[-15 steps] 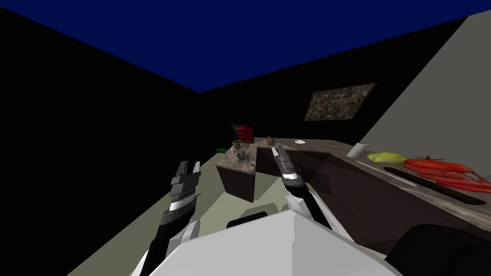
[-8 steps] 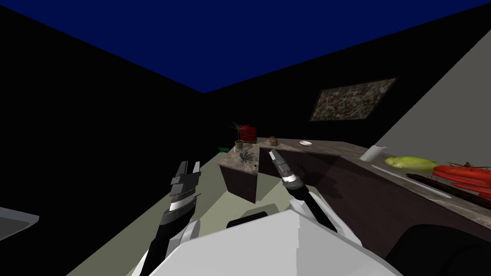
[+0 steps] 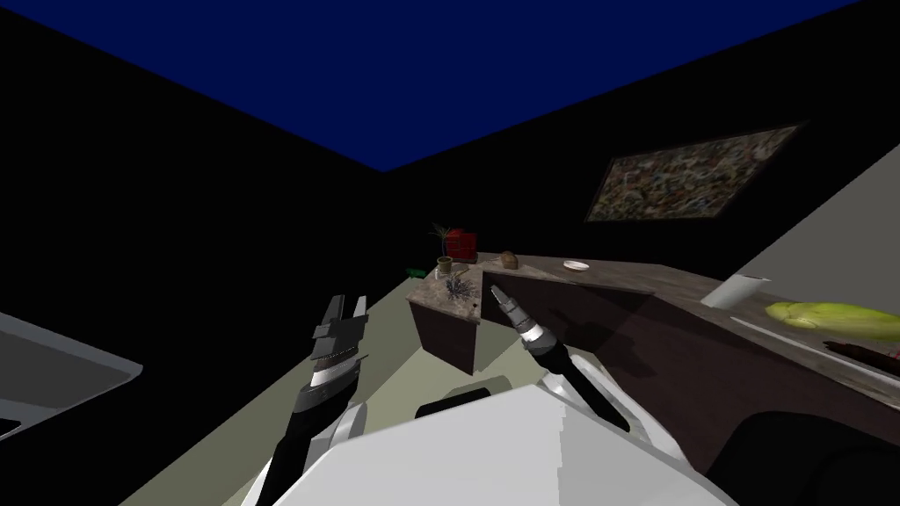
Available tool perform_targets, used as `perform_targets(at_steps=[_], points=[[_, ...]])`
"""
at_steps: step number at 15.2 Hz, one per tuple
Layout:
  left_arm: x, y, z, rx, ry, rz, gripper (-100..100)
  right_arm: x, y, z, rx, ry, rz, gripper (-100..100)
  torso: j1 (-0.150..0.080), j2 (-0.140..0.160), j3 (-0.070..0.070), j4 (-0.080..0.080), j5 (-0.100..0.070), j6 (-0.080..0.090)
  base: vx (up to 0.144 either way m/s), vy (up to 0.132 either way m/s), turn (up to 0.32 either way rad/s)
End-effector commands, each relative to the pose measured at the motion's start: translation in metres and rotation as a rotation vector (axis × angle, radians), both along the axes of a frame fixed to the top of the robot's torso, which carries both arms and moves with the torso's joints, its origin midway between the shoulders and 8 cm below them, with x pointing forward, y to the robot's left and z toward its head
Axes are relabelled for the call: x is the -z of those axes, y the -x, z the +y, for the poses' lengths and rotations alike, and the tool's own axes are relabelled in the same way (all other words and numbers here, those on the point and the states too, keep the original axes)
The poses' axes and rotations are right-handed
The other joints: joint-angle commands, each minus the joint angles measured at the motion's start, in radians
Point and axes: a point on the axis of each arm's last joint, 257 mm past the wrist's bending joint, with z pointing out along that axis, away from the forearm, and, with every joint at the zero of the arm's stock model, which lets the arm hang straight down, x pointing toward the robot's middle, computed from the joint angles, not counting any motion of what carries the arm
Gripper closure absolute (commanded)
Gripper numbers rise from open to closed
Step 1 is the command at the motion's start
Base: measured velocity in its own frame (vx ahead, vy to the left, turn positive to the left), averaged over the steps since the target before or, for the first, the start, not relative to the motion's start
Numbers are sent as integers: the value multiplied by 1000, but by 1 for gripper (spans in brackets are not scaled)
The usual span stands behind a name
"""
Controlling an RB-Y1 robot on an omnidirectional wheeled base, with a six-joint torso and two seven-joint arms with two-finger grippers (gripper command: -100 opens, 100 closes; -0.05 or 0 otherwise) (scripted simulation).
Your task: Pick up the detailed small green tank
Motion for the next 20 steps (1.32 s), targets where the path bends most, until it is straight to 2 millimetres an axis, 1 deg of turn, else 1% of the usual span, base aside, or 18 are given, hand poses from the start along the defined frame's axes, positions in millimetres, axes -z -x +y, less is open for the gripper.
perform_targets(at_steps=[1,2,3,4,6,7,8,9,10,11,13,14,15,16,18,19,20], points=[[0,0,0,0,0,0,0,12,-2,0,-13,49,33,-100,0,0,0,0,0,0,19,34,90],[0,0,0,0,0,0,0,28,-2,-2,-12,83,71,-100,0,0,0,0,0,0,25,37,129],[0,0,0,0,0,0,0,29,-1,-1,-23,102,75,-100,0,0,0,0,0,0,27,32,115],[0,0,0,0,0,0,0,45,-1,-4,-21,136,113,-100,0,-1,0,0,0,0,34,33,145],[0,0,0,0,0,0,0,47,0,-3,-32,156,117,-100,0,-1,-1,0,0,0,27,25,67],[0,0,0,0,0,0,0,64,1,-7,-36,202,157,-100,-1,-1,0,0,0,0,17,25,85],[0,0,0,0,0,0,0,65,1,-7,-42,213,159,-100,-1,0,0,0,0,0,17,26,108],[0,0,0,0,0,0,0,81,3,-11,-41,252,198,-100,0,0,0,0,0,0,25,37,161],[0,0,0,0,0,0,0,83,4,-11,-52,270,201,-100,0,0,0,0,0,0,30,33,128],[0,0,0,0,0,0,0,99,6,-17,-49,308,240,-100,0,-1,0,0,0,0,34,35,158],[0,0,0,0,0,0,0,100,7,-17,-61,329,243,-100,0,-1,-1,0,0,0,30,27,77],[0,0,0,0,0,0,0,117,10,-24,-64,377,283,-100,0,-1,0,0,0,0,24,23,111],[0,0,0,0,0,0,0,118,11,-24,-71,389,285,-100,0,-1,0,0,0,0,26,22,124],[0,0,0,0,0,0,0,134,15,-31,-70,430,323,-100,-1,-1,0,0,0,0,30,33,171],[0,0,0,0,0,0,0,135,16,-32,-80,449,326,-100,0,-1,0,0,0,0,26,23,72],[0,0,0,0,0,0,0,151,20,-41,-82,497,365,-100,0,0,0,0,0,0,25,28,84],[0,0,0,0,0,0,0,152,21,-41,-89,511,366,-100,0,0,0,0,0,0,26,31,120]])
